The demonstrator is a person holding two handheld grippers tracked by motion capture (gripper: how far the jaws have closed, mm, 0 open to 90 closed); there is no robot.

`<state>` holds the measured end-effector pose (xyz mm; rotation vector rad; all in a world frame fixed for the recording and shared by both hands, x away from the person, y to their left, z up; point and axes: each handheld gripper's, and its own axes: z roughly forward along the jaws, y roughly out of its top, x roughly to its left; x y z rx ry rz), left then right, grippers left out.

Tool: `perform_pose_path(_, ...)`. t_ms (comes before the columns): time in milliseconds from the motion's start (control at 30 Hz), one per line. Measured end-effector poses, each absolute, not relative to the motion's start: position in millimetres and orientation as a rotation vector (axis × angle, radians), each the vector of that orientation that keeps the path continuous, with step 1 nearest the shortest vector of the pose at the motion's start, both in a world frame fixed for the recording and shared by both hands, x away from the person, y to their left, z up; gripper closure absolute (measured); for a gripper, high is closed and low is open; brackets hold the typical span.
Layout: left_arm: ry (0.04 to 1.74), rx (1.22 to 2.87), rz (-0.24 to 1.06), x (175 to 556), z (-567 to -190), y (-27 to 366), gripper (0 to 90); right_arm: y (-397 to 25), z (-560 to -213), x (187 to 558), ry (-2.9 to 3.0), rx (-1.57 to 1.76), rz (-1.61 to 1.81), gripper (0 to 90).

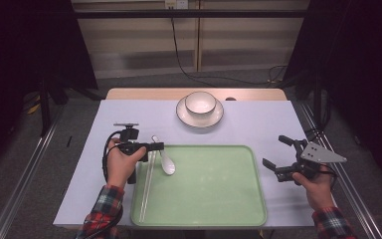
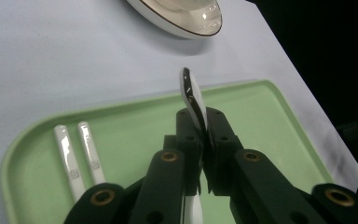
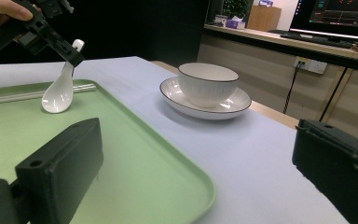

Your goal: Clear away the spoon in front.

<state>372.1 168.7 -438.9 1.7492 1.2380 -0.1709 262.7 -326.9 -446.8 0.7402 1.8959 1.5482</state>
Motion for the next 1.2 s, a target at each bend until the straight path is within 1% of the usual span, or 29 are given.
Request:
perform_pose_path(100,1.227,1.743,-0.175,378,-443,165,85.5,-327,-447,263,1.894,0.738,1.547,1.1)
perform_pose_path(267,1.241,1.747,-0.221,386,-450,164,84.6,-326,-447,263,1.898,0.737,1.546,1.1)
perform_pose_path(367,1.238,1.736,-0.237,385,-452,163,84.2,-326,-447,263,1.897,0.739,1.548,1.1)
perform_pose_path(533,1.224,1.762,-0.200,384,-455,160,82.2,-325,-447,263,1.892,0.748,1.547,1.1)
perform_pose_path(600,1.226,1.768,-0.207,385,-458,161,81.3,-325,-447,263,1.894,0.747,1.547,1.1)
perform_pose_path(700,1.228,1.784,-0.165,385,-463,161,78.6,-326,-447,263,1.898,0.742,1.544,1.1)
perform_pose_path(867,1.212,1.804,-0.154,382,-467,158,77.0,-326,-447,263,1.908,0.730,1.538,1.1)
perform_pose_path(1133,1.191,1.848,-0.177,376,-471,156,75.7,-324,-447,264,1.902,0.740,1.546,1.1)
perform_pose_path(1200,1.174,1.868,-0.158,374,-472,156,74.8,-325,-447,264,1.904,0.736,1.544,1.1)
